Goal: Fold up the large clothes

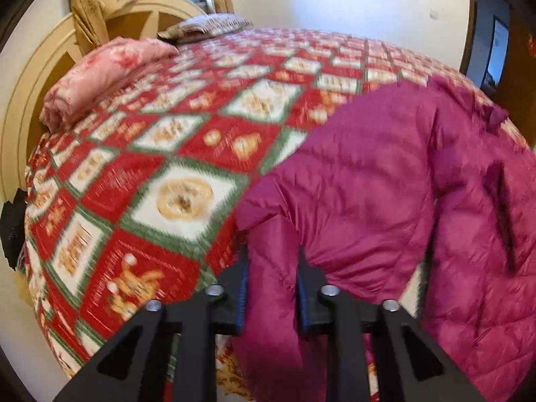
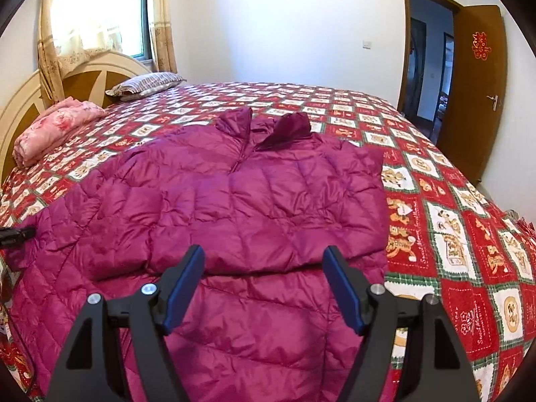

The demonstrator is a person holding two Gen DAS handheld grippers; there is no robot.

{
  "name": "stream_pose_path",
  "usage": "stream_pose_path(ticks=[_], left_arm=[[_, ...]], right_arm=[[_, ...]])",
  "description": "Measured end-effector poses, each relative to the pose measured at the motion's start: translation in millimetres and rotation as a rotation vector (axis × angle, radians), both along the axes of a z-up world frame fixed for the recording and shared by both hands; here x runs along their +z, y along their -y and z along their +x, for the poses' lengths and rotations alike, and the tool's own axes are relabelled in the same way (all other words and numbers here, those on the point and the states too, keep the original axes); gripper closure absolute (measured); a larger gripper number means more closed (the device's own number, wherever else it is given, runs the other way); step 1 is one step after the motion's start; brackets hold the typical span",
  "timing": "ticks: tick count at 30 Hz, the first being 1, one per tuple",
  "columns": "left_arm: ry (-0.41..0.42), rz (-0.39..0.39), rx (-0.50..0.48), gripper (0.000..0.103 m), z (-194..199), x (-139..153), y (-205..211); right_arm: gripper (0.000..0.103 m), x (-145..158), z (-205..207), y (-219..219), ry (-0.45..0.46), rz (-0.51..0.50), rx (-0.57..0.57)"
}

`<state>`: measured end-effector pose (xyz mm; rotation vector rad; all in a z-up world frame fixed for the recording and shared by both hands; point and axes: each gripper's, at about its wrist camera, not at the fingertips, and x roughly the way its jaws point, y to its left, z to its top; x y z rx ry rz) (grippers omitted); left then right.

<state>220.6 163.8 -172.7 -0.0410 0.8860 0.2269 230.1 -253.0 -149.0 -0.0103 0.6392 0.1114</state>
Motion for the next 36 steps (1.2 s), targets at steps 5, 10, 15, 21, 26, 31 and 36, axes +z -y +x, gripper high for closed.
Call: stream_pose_path(ticks=[5,10,15,21,26,31,36], left_arm=[[0.181,0.105,0.025,0.085,-1,70,8],[0.321,0.172,-0.088,0.085,6,133,61],[0.376,0.172,-0.27,0.085,16,150,150],[0.374,0.059,-0.468,0.05,26,130,238],[0.453,0.081,-0.495,0.011,12,128,257],[0.423,0.092,-0.394,0.008,24,117,216],[0.295,0.146,-0.227,0.008,49,79,166]], right_arm=[[0.028,-2,1,12,0.0,0.016,-0.031],[0.028,-3,3,25,-0.001,0.058,-0.066],[0.028,-6,3,34,-0.012,0.086,-0.083],[0.028,-8,-1,47,-0.018,0.102,-0.1],[0.026,-8,0,59,-0.048,0.142,-0.091],[0.015,1,1,57,-0.032,0.2,-0.05],[0.013,9,21,30,-0.058,0.222,0.05]])
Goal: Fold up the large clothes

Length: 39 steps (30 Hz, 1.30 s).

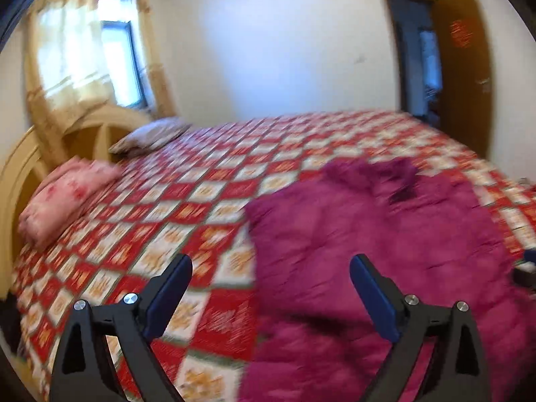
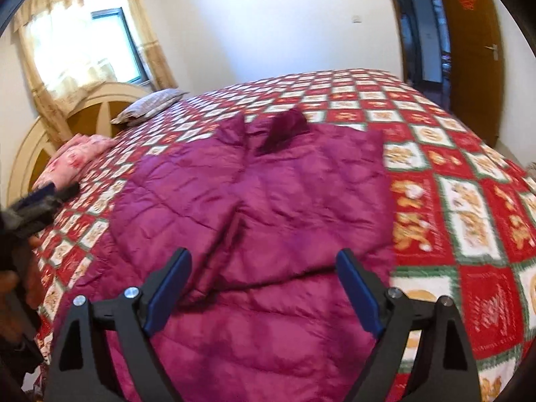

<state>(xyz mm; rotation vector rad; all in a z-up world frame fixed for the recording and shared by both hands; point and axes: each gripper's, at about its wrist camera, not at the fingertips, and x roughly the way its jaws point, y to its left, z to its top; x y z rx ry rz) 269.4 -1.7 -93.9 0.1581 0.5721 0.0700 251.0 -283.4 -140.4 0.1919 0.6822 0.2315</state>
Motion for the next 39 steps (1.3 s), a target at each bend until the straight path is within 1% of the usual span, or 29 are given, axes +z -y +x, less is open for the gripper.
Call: stream_pose_path(ticks=[2,4,5,6,7,8,9,11,12,14,15,17,20,21,22,25,26,27,28,31,34,35,36,38,39], left_arm=[[-0.055,-0.012,0.051,0.008,9,-20,-17],[-0.099,-0.027,0.084,0.008,16,-37,-27],[-0.123,-0.036,0.091,0.008,19,-45,-31],[-0.139,-0.034,0.1,0.008,21,-53,-32],[-0.152,-0.025,0.11,0.008,23,-59,-34],[-0.162,-0.018,0.114,0.008,25,-64,-35],[-0.169,-0.012,0.116,0.008,25,-67,-36],[-0.188,0.0,0.123,0.008,28,-74,-39],[-0.193,0.0,0.122,0.008,29,-77,-41],[-0.207,-0.001,0.12,0.008,30,-81,-47],[-0.216,0.001,0.117,0.008,31,-83,-49],[-0.228,0.011,0.11,0.008,30,-85,-52],[-0.262,0.0,0.097,0.008,30,-83,-54],[-0.267,-0.006,0.091,0.008,29,-78,-54],[-0.268,-0.009,0.085,0.008,28,-74,-53],[-0.244,-0.03,0.049,0.008,29,-48,-46],[-0.227,-0.038,0.03,0.008,30,-37,-42],[-0.213,-0.043,0.015,0.008,32,-27,-37],[-0.203,-0.047,0.004,0.008,33,-20,-32],[-0.168,-0.07,-0.027,0.008,46,-1,-12],[-0.142,-0.099,-0.06,0.008,61,5,14],[-0.135,-0.112,-0.08,0.008,65,4,23],[-0.12,-0.11,-0.1,0.008,69,1,34],[-0.121,-0.092,-0.112,0.008,79,-11,52],[-0.129,-0.077,-0.118,0.008,84,-21,61]], right_arm=[[0.013,-2,10,-13,-0.026,0.003,0.042],[0.014,-11,28,-27,-0.092,0.012,0.091],[0.022,-17,35,-31,-0.121,0.021,0.102],[0.038,-23,43,-36,-0.155,0.041,0.117],[0.046,-28,49,-39,-0.191,0.066,0.14],[0.064,-32,52,-40,-0.213,0.09,0.159],[0.078,-33,55,-43,-0.22,0.109,0.174],[0.085,-25,51,-42,-0.188,0.085,0.165],[0.086,-17,46,-38,-0.155,0.074,0.147],[0.087,-6,39,-26,-0.109,0.083,0.11],[0.087,2,36,-14,-0.081,0.087,0.074],[0.087,7,32,-1,-0.05,0.062,0.019],[0.086,-3,39,10,-0.095,0.041,0.0],[0.082,-13,42,11,-0.121,0.012,-0.013],[0.082,-20,44,10,-0.142,-0.011,-0.018],[0.077,-34,42,12,-0.165,-0.018,-0.022],[0.069,-33,41,14,-0.166,-0.01,-0.024],[0.051,-31,38,17,-0.164,-0.002,-0.032],[0.046,-26,34,22,-0.147,0.001,-0.048],[0.045,0,23,32,-0.085,-0.03,-0.127],[0.047,26,22,39,-0.014,-0.012,-0.163],[0.05,31,26,36,-0.004,-0.006,-0.156],[0.054,33,32,31,-0.005,0.0,-0.137],[0.06,29,44,18,-0.011,0.013,-0.096],[0.064,21,54,10,-0.027,0.024,-0.067]])
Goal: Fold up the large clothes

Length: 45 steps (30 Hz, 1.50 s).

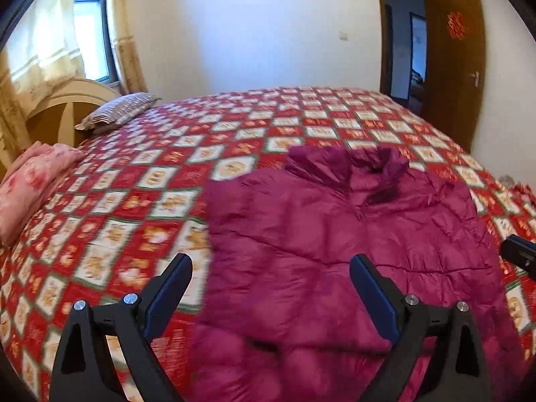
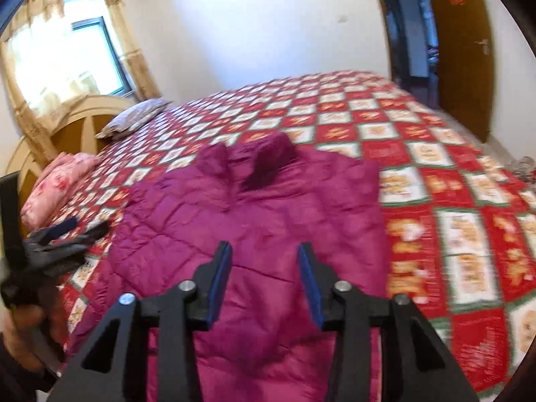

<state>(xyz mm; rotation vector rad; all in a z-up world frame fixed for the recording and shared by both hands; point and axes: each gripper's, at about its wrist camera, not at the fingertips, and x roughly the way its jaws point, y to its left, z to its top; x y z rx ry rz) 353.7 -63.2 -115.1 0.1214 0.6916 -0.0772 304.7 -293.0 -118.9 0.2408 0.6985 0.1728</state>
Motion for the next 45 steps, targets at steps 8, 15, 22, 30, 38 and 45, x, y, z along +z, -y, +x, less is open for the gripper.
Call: stream_pose_path(ticks=[8,15,22,30,38,45], left_arm=[[-0.118,0.032,0.021,0.008,29,-67,16],[-0.135,0.049,0.018,0.007,31,-79,20],[-0.154,0.052,0.016,0.006,35,-83,20],[-0.088,0.006,-0.005,0.006,15,-24,0],[-0.013,0.04,0.121,0.006,97,8,-53],[-0.179,0.06,0.16,0.006,158,-58,-50]], right_arm=[[0.074,-65,20,-26,-0.08,-0.074,-0.014],[0.077,-72,21,-20,-0.093,-0.057,-0.018],[0.077,-75,21,-26,-0.097,-0.088,-0.021],[0.077,-51,11,-22,-0.046,-0.094,0.023],[0.075,-8,43,42,0.054,-0.081,-0.183],[0.075,-37,102,59,-0.041,-0.161,-0.197]])
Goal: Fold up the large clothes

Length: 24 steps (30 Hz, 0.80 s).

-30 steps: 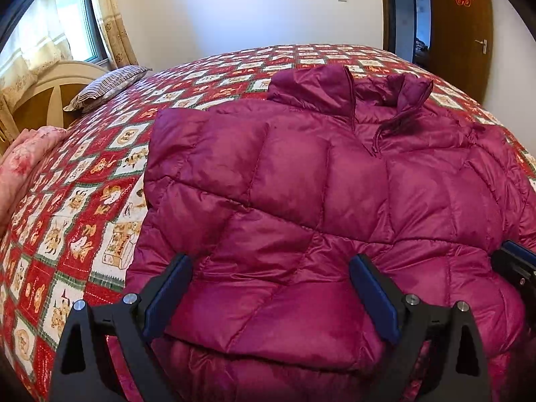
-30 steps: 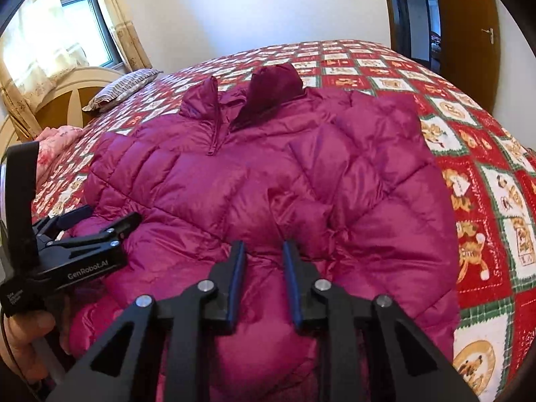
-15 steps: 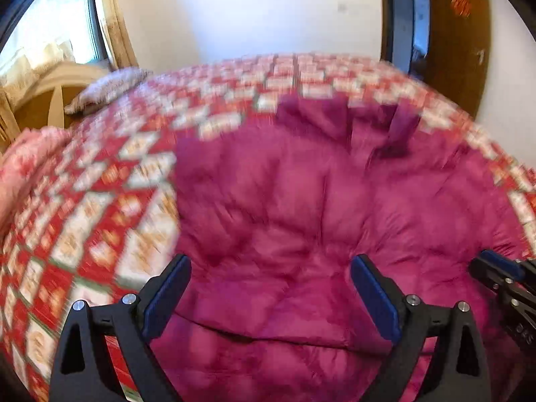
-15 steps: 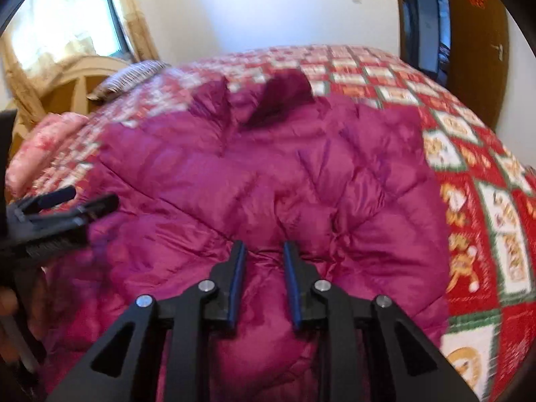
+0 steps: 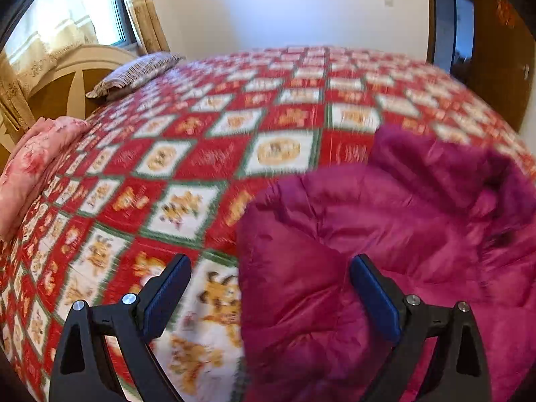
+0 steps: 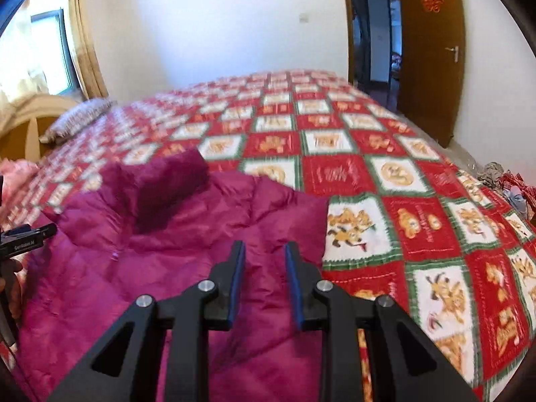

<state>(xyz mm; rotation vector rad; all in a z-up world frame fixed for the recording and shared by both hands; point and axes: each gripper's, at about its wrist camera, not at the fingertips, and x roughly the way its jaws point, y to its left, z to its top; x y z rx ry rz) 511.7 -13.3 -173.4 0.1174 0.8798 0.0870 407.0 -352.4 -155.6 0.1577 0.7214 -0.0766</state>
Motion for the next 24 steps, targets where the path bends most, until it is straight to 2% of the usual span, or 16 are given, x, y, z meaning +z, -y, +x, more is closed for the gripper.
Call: stream_pose_path(ticks=[3,6,11,24], left_arm=[[-0.016,0.044,-0.006,0.006,0,-19,12],[-0.012,0.05,-0.006,0.006,0,-26,16],[-0.008,0.033,0.001,0.006,1,-30,15],[0.018,0.08,0.005,0.006,-2,-32,21]], right_arm=[[0.074,-20,8,-5,-0.041,-0.018,0.029],[0.073,-30,6,-5,-0.045,-0.017,0.036],[0.073,-35,4,2,-0.051,0.021,0.031],[0.073,-39,9,-4,-0.065,-0.009,0.028]])
